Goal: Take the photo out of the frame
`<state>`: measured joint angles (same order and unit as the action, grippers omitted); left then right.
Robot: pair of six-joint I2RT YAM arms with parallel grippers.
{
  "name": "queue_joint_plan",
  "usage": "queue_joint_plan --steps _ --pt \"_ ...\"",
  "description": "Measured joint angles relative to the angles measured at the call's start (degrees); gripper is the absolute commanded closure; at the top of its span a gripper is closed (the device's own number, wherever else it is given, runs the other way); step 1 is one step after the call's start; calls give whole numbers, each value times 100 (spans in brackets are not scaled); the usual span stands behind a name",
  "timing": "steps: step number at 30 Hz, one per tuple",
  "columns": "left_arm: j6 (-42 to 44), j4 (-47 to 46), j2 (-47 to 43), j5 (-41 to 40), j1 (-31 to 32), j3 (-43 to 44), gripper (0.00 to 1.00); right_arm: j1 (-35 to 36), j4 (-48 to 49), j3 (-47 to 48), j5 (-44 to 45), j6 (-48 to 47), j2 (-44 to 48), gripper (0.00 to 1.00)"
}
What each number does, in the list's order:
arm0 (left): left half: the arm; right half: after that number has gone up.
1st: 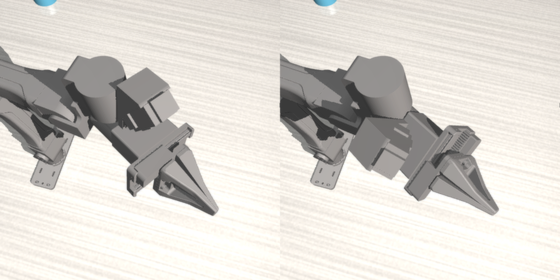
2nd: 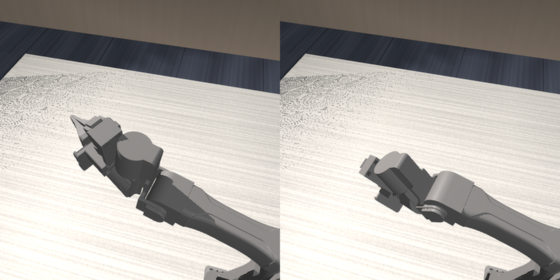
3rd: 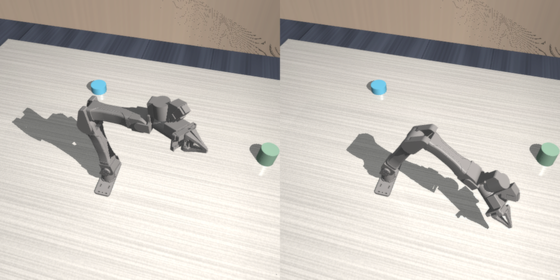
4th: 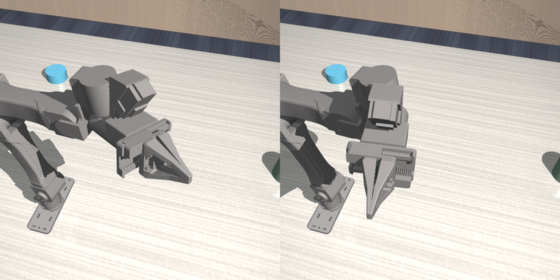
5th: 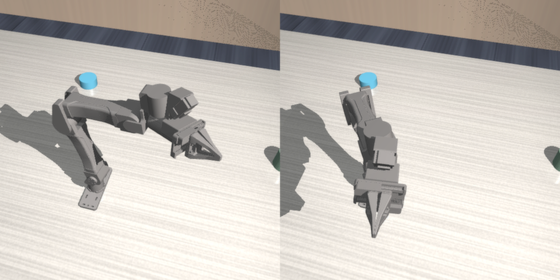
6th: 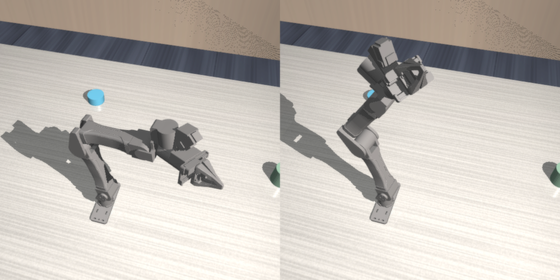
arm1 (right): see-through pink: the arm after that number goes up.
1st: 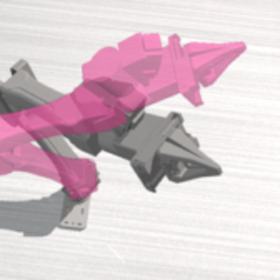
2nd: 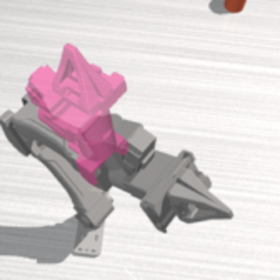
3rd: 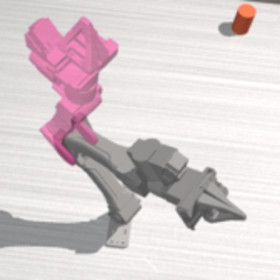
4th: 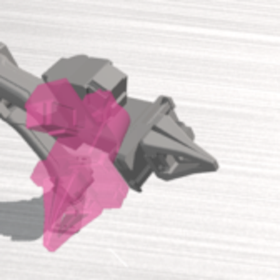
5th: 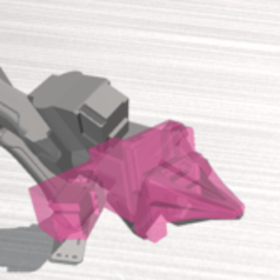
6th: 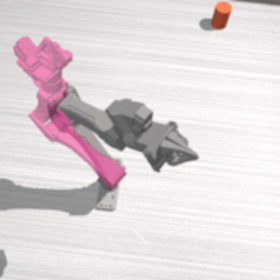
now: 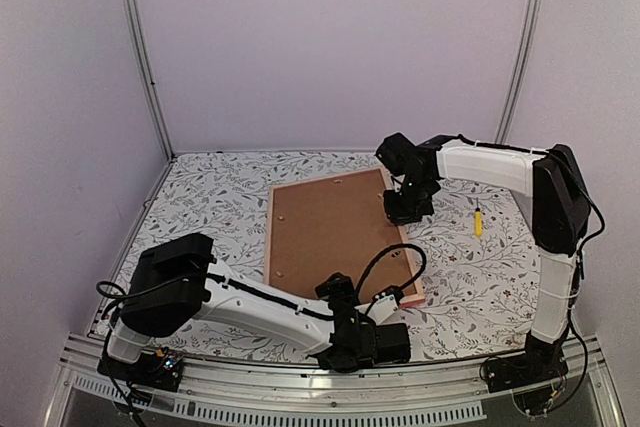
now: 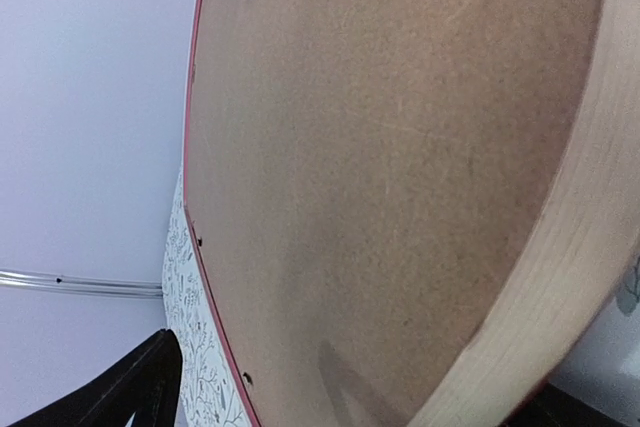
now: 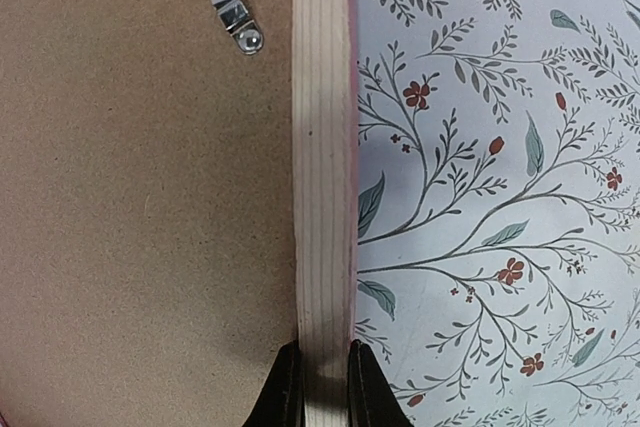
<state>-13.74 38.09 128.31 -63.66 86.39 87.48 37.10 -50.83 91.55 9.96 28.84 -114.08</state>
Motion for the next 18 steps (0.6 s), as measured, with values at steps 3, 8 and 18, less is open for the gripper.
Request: queue_joint_plan --steps 3,8,18 --pt "-15 59 24 -219 28 15 15 -2 13 0 0 -2 0 100" --pt "-144 103 28 -382 96 11 49 -7 52 -11 -4 2 2 100" --pt "-13 337 28 -599 131 -68 82 -7 369 -240 -129 116 326 100"
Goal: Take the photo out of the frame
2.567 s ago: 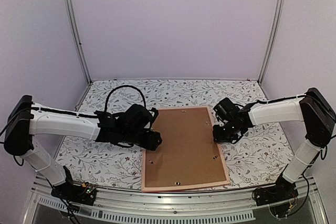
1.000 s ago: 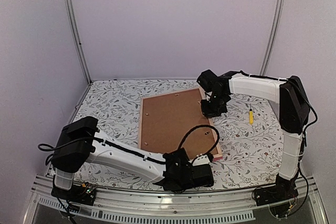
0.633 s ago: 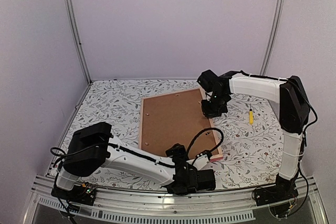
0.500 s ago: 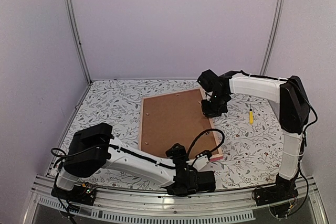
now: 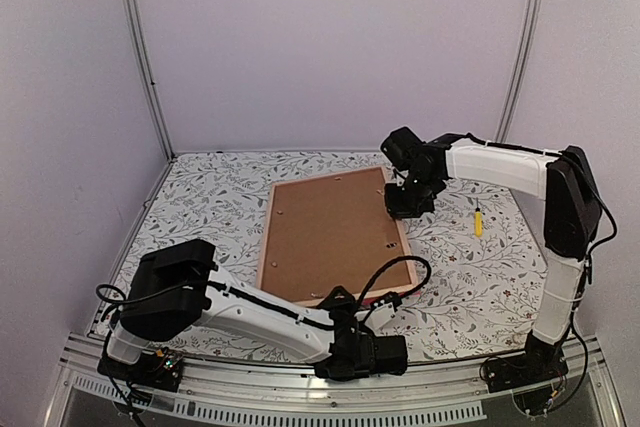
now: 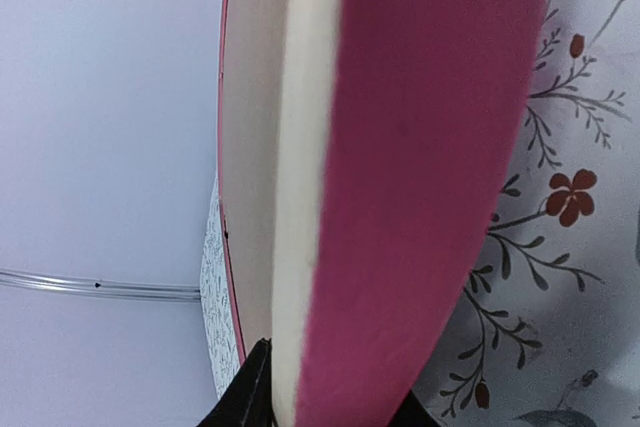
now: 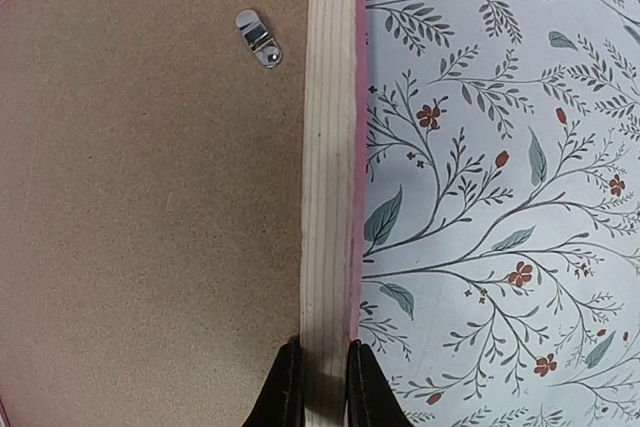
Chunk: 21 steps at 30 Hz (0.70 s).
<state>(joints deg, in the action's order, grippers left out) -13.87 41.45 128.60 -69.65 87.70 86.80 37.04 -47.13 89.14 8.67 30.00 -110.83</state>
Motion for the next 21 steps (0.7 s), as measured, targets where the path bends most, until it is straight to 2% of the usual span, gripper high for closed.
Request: queue_joint_plan --steps 3,5,7,12,16,21 --pt "-44 -24 0 -63 7 -2 91 4 101 -103 -28 4 129 94" --pt "-50 -24 -2 -101 7 -9 95 2 175 -179 -50 22 197 85" --pt "-61 -28 -11 -140 7 -28 99 2 256 -254 -83 35 267 67" --pt "-212 -11 -66 -299 -50 -118 100 0 424 -470 -308 70 619 34" --pt "-365 46 -170 -555 -175 -162 100 -4 608 -535 -540 59 1032 20" --pt "-778 181 -448 -758 -369 -162 100 -4 962 -597 -809 2 1589 11"
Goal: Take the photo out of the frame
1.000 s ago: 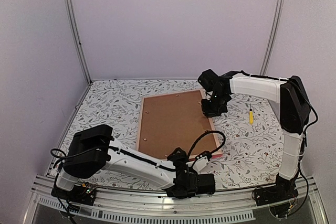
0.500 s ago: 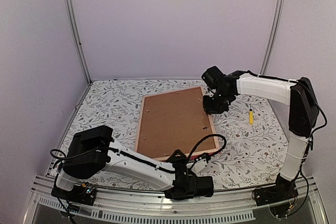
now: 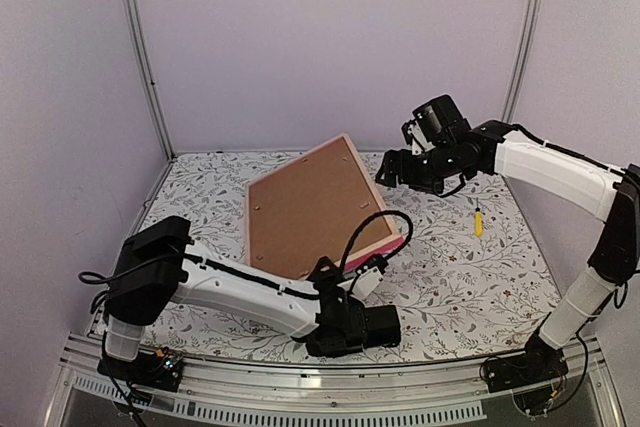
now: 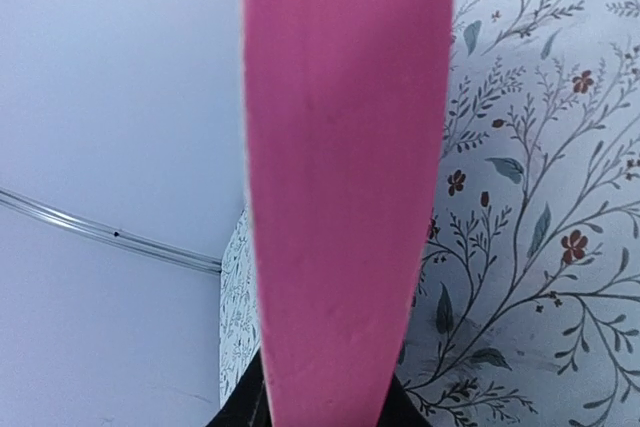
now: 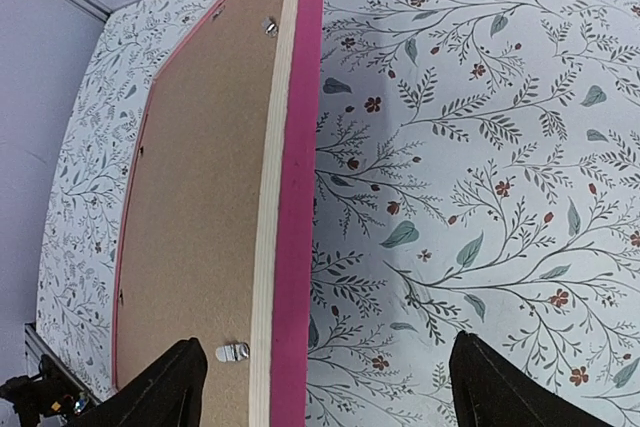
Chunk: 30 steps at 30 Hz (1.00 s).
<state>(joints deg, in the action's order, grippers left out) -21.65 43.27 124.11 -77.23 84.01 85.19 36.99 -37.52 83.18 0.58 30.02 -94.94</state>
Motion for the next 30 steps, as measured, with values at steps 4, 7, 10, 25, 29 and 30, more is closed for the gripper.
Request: queue_joint_plan --steps 4,7,10,25,29,30 --pt "-262 11 -278 -83 -186 0 100 0 313 -243 -79 -4 557 8" --pt "-315 -17 -413 -76 -334 4 100 0 507 -404 -52 -4 979 7" --pt "138 -544 -566 55 -463 -164 100 0 684 -542 37 -2 1318 7" --pt "2909 -4033 -1998 1086 -745 -1244 100 0 905 -1329 518 20 2133 7" --pt "2736 -4363 -2286 1163 -748 -1252 100 0 999 -1576 640 48 2358 7" --pt "2636 -4417 -2347 1176 -752 -1261 100 0 1010 -1613 658 59 2400 6"
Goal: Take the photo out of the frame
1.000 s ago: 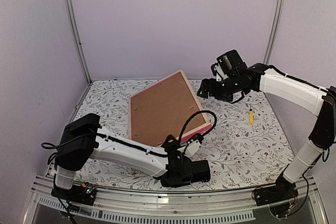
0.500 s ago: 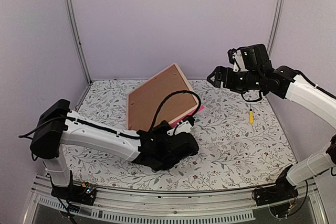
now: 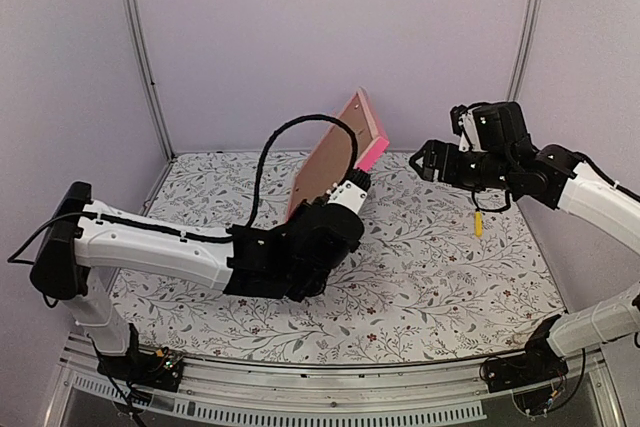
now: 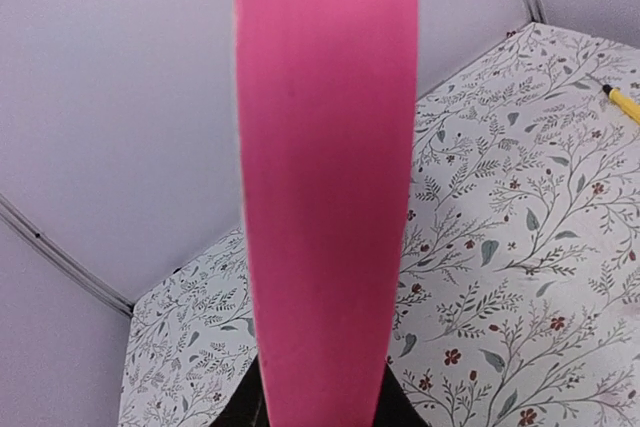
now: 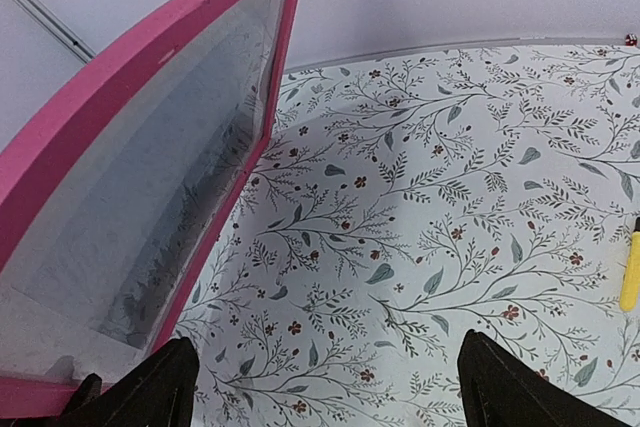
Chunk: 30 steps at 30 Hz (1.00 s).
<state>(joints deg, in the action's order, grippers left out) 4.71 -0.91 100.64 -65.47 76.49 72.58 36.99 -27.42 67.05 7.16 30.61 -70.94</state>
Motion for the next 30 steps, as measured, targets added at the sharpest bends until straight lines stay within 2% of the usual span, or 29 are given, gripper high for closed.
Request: queue_joint_plan --steps 5,13,24,30 --pt "-1034 70 -433 109 -55 -105 100 0 243 -260 72 59 195 6" --pt "-3447 466 -1801 732 -643 -949 100 0 837 -1047 -44 334 256 6" --pt "-7420 507 -4448 2354 -1904 -3512 100 0 1878 -1757 -793 813 -295 7" --pt "-9619 310 -5418 3069 -2356 -4883 100 0 2299 -1860 -1110 953 -688 8"
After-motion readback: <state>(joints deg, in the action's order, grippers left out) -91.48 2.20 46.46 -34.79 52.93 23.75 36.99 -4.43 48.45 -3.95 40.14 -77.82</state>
